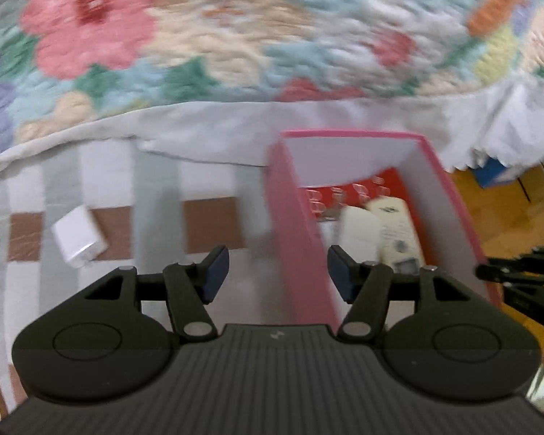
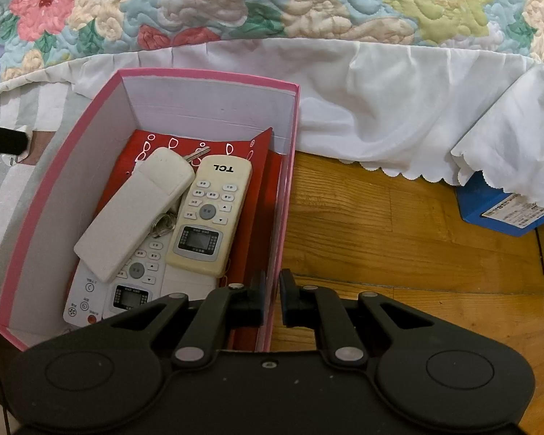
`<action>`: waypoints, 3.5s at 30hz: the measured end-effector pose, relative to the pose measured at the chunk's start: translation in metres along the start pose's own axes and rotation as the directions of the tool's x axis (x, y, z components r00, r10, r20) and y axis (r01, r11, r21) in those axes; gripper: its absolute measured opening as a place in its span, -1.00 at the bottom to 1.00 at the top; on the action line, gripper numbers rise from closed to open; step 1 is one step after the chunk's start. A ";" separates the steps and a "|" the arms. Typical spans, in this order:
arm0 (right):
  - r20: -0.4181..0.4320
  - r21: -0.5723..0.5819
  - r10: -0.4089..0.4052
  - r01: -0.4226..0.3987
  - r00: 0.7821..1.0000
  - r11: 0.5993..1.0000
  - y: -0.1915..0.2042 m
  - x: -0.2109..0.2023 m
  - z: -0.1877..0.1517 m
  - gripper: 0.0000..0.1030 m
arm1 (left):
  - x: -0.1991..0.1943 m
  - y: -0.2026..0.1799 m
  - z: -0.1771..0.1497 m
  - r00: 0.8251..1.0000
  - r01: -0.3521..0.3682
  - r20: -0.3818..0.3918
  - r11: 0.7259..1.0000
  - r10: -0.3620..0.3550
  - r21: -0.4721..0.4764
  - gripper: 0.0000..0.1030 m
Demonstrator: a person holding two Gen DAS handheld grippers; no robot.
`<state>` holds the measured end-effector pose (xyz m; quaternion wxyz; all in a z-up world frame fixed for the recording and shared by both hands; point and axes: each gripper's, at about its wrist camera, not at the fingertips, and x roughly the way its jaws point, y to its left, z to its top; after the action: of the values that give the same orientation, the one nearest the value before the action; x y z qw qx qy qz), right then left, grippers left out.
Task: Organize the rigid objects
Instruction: 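Return the left tool to the cloth and grasp the white square charger, then carry the white charger into the pink box and open the left tool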
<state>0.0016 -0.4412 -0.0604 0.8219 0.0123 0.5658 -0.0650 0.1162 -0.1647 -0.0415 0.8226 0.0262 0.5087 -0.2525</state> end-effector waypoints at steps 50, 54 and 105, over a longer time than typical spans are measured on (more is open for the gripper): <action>-0.009 -0.014 -0.026 0.026 1.000 1.000 0.009 0.002 0.001 -0.59 | 0.111 0.165 -0.019 0.919 -0.389 -0.031 0.890 0.394 -0.239 0.17; -0.009 -0.010 -0.022 0.022 1.000 1.000 0.009 0.002 0.001 -0.59 | 0.101 0.159 -0.027 0.934 -0.356 -0.049 0.907 0.354 -0.225 0.16; -0.002 -0.026 0.000 0.000 1.000 1.000 0.008 0.003 -0.002 -0.54 | 0.048 -0.148 -0.045 0.968 0.211 -0.197 0.935 -0.158 0.287 0.17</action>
<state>0.0013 -0.4338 -0.0646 0.8214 0.0015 0.5675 -0.0577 0.0302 -0.2987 -0.0720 0.7345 0.1267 0.5325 -0.4011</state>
